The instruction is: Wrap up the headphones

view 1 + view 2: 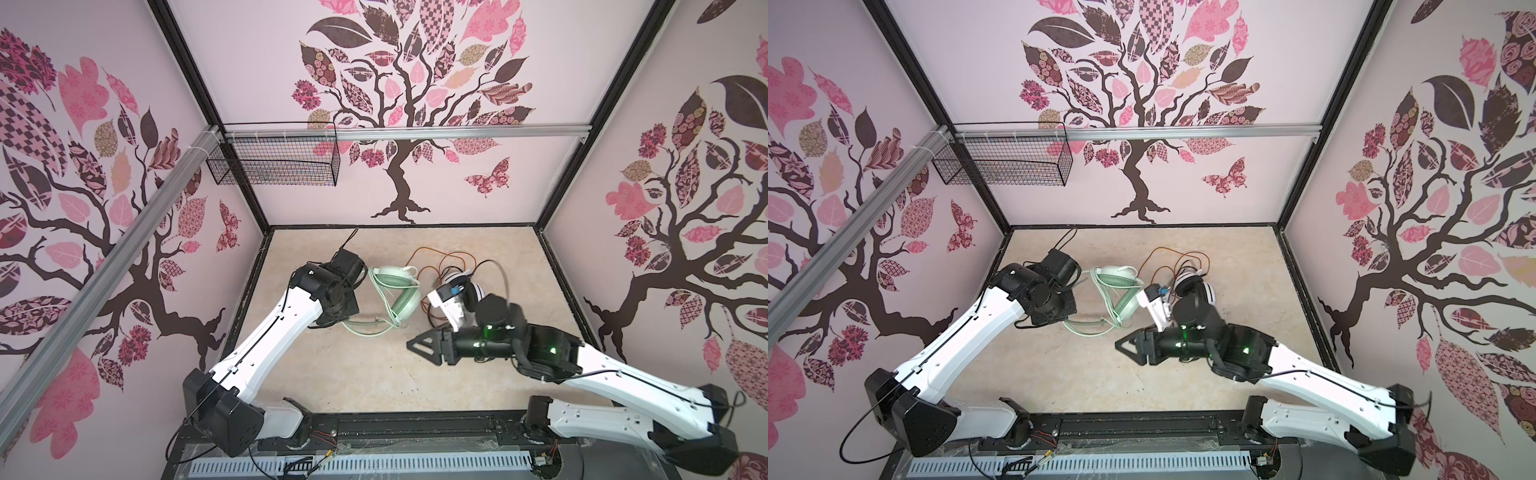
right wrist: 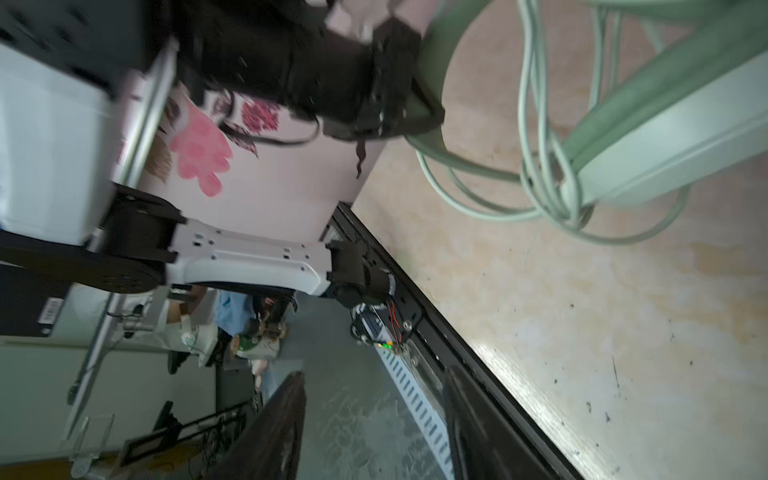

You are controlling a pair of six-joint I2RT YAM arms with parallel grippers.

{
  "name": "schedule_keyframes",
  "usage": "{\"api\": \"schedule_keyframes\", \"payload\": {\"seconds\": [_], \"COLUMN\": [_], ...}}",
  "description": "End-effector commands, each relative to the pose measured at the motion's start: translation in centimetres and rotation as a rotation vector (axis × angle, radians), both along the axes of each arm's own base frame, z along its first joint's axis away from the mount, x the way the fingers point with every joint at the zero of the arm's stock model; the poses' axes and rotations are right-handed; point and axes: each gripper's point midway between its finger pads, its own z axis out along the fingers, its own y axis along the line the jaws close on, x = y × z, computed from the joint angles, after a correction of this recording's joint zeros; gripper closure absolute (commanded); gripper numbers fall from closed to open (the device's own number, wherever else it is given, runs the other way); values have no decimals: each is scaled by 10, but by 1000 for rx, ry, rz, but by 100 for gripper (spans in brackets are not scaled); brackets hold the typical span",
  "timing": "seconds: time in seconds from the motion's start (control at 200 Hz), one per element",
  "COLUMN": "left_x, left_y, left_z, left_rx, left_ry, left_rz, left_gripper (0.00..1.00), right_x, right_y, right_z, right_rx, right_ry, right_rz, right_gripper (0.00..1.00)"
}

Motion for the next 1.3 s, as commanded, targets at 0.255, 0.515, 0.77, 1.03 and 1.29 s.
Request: {"api": "schedule_keyframes", "payload": {"seconds": [0.255,0.515,0.77,1.03,1.29], "left_x": [3,-1,-1,-3,-2], "left_y": [-8,-11,-12,-12,-14], "left_z": [29,30,34,30,32], "left_rx": [-90,-100,-105,-91,-96], "left_ry": [-95,-96,-105,-92,-98], "left_rz": [-9,-31,-48,-62,-74], "left_gripper": [100,100,100,100,100], "right_x": [31,60,77,92,95], "right_y": [35,36,34,36,42], "right_z": [-32,-40,-47,-38,-46], "right_rx": [-404,-609,-713,-806,-850], "right_ry": [-465,-547,-623,-730,-740], "right_rz": [101,72,44,60,140], "right_gripper": [59,71,71,71,69]}}
